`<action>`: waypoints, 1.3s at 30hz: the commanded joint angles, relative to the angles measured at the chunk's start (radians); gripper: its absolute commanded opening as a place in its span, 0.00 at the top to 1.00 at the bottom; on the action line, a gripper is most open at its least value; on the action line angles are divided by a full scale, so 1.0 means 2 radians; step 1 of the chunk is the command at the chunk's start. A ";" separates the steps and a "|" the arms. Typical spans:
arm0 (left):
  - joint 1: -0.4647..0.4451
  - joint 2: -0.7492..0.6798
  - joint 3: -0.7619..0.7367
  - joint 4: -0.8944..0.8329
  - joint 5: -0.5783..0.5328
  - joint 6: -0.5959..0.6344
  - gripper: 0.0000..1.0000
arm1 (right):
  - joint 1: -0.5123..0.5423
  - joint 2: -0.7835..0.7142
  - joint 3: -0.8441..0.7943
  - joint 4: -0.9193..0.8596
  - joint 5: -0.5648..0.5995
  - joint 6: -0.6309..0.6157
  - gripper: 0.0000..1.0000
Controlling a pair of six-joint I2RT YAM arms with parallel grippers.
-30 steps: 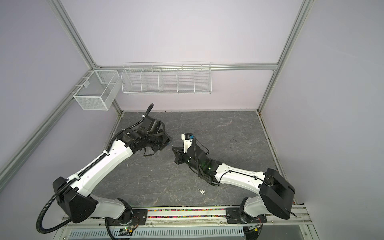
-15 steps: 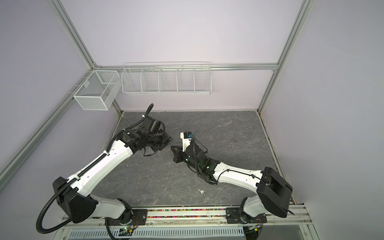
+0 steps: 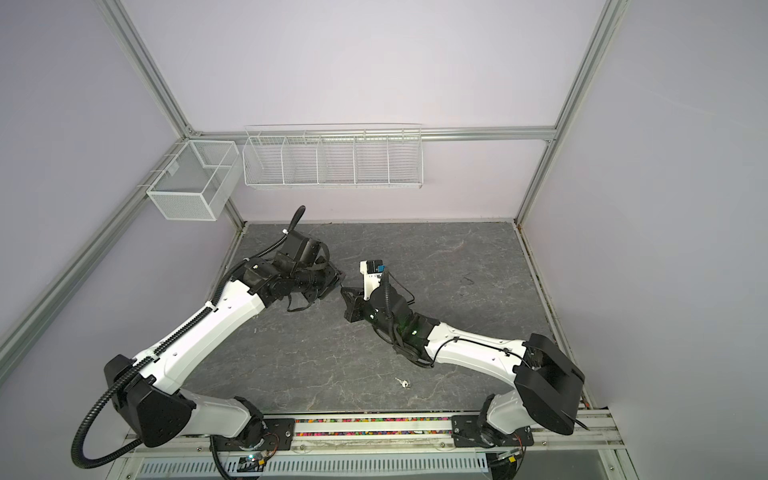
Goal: Unlock with the key
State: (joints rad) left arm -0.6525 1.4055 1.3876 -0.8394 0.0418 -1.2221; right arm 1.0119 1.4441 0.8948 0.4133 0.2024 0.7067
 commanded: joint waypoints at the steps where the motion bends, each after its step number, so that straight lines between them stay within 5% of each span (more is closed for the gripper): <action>1: -0.004 -0.011 0.005 -0.002 0.005 -0.004 0.97 | 0.002 0.013 0.009 0.012 0.013 -0.007 0.93; 23: -0.030 -0.028 0.010 0.015 0.007 -0.011 0.99 | -0.024 0.002 -0.019 0.086 -0.036 0.066 0.93; 33: -0.049 -0.041 -0.002 0.034 0.010 -0.026 0.99 | 0.004 -0.004 0.009 0.044 0.049 -0.056 0.94; 39: -0.055 -0.056 -0.014 0.053 0.000 -0.023 1.00 | -0.028 -0.005 -0.024 0.108 -0.028 0.015 0.94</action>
State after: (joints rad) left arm -0.7143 1.3384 1.3777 -0.7509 -0.0578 -1.2633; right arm 0.9894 1.4296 0.8680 0.5480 0.1890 0.6926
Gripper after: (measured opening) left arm 0.355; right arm 0.066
